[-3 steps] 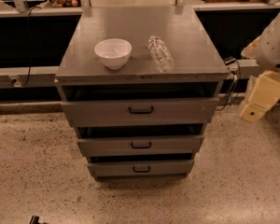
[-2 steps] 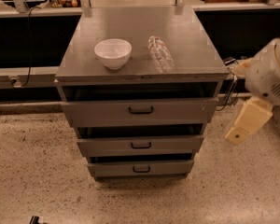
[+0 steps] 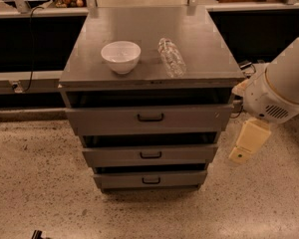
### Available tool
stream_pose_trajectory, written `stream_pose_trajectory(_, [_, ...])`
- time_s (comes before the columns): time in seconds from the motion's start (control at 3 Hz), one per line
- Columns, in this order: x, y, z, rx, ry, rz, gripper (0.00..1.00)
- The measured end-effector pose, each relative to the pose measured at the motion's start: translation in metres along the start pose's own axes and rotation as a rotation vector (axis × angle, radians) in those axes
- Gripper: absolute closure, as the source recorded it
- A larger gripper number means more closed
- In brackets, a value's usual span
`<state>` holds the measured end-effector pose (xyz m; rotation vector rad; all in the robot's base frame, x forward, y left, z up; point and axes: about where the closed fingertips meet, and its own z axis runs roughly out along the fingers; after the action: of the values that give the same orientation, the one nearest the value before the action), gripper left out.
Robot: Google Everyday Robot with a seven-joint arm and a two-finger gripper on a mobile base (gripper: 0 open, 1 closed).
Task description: Open middle drawer
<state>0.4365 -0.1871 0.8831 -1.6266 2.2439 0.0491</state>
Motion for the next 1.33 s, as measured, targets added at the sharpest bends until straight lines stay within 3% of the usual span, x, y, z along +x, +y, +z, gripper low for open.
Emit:
stream_pose_trajectory(0.33, [0.005,0.011,0.037,-0.05,-0.017,-0.067,0.0])
stream_pose_trajectory(0.67, [0.002,0.005,0.037,-0.019,-0.029,-0.094,0.0])
stream_pose_trajectory(1.0, [-0.011,0.005,0.071,-0.07,-0.051,-0.12,0.0])
stream_pose_trajectory(1.33, [-0.033,0.018,0.133,-0.113,-0.144,-0.218,0.0])
